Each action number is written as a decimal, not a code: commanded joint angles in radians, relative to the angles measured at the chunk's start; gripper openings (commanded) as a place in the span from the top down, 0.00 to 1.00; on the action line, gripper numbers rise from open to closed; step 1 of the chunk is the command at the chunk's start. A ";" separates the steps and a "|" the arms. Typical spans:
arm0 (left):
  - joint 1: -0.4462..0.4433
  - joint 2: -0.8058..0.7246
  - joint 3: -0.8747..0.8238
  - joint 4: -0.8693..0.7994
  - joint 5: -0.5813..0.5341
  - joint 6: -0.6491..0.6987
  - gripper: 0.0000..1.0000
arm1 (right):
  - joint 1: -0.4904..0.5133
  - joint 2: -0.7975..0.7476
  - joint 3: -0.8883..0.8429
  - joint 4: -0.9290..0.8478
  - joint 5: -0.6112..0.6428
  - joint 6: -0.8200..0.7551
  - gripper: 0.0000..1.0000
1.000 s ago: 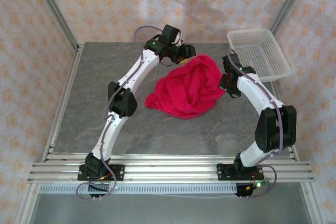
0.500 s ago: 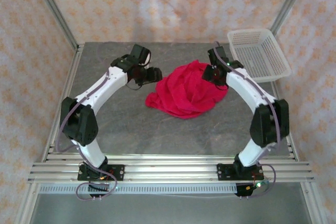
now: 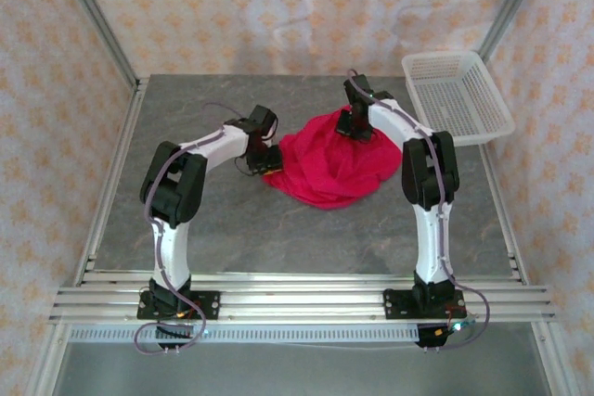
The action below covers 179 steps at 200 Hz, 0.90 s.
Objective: Fold the inside-out t-shirt
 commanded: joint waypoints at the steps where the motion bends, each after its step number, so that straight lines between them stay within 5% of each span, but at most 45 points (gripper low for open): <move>1: 0.053 -0.014 0.150 -0.069 -0.039 0.023 1.00 | -0.013 -0.052 0.129 -0.076 0.024 -0.011 1.00; 60: 0.313 -0.014 0.665 -0.355 -0.013 0.065 1.00 | -0.128 -0.148 0.572 -0.248 0.045 -0.008 1.00; 92: 0.444 -0.111 0.686 -0.281 0.034 -0.006 1.00 | -0.176 -0.222 0.717 -0.295 0.049 -0.027 1.00; 108: 0.494 -0.219 0.512 -0.176 0.034 -0.008 1.00 | -0.180 -0.315 0.588 -0.266 0.054 -0.046 1.00; 129: 0.537 -0.323 0.224 -0.020 0.056 -0.069 1.00 | -0.180 -0.507 0.190 -0.099 0.051 -0.033 1.00; 150: 0.541 -0.355 0.040 0.017 0.107 -0.065 1.00 | -0.181 -0.673 -0.199 0.065 0.033 0.017 1.00; 179: 0.524 -0.434 -0.158 0.023 0.100 -0.044 1.00 | -0.180 -0.798 -0.519 0.162 -0.079 0.086 1.00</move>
